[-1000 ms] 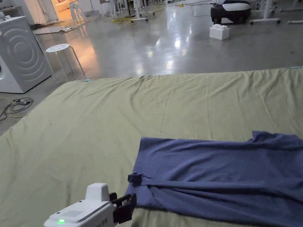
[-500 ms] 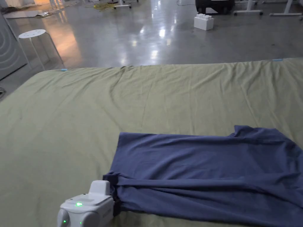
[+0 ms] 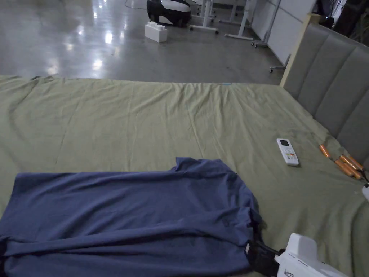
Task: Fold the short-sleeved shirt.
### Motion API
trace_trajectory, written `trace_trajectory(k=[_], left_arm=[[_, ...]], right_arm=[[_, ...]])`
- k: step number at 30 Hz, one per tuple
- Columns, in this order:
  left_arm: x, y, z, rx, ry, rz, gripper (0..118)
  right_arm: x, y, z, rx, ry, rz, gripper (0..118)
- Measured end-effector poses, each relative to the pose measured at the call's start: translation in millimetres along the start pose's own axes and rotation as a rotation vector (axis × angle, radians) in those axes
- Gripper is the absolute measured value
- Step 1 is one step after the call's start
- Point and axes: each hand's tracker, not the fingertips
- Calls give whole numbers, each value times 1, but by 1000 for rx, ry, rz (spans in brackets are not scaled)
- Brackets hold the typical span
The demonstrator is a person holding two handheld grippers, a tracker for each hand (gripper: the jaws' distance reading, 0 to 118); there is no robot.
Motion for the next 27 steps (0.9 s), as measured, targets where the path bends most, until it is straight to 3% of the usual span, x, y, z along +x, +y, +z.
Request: trace_trajectory(k=[1, 2, 4, 6, 7, 8, 11, 12, 14, 15, 17, 20, 27], left_arm=[[1, 0, 1, 0, -1, -5, 9], [0, 0, 1, -2, -2, -4, 9], [-1, 0, 0, -3, -5, -3, 9], [7, -2, 5, 1, -2, -25, 9], [9, -4, 5, 7, 5, -41, 9], [10, -4, 5, 8, 9, -46, 9], [16, 0, 8, -2, 19, -55, 9], [16, 2, 9, -11, 19, -53, 9], [15, 7, 18, -18, 17, -43, 8], [16, 4, 29, 66, 47, -75, 8], [14, -6, 52, 172, 117, -172, 8], [-2, -15, 94, 174, 2, -42, 8], [-25, -103, 153, 149, -8, -22, 8]], right_arm=[[2, 1, -12, -42, -31, 2, 71], [2, 0, -20, -57, -47, 6, 55], [-1, -8, -30, -78, -80, 64, 45], [-11, -15, -23, -15, -77, 142, 24], [-15, -17, -21, -11, -59, 174, 21], [-20, -20, -20, -26, -34, 186, 19], [-33, -19, -26, -31, -59, 336, 12], [-31, -16, -29, -42, -61, 328, 11], [-23, -8, -22, -53, -30, 237, 11], [-22, -5, -12, -30, -36, 226, 11], [-23, 2, 19, 45, -32, 258, 11], [-23, 0, 61, 94, -13, 258, 11], [-8, -53, 130, 45, -19, 261, 11]])
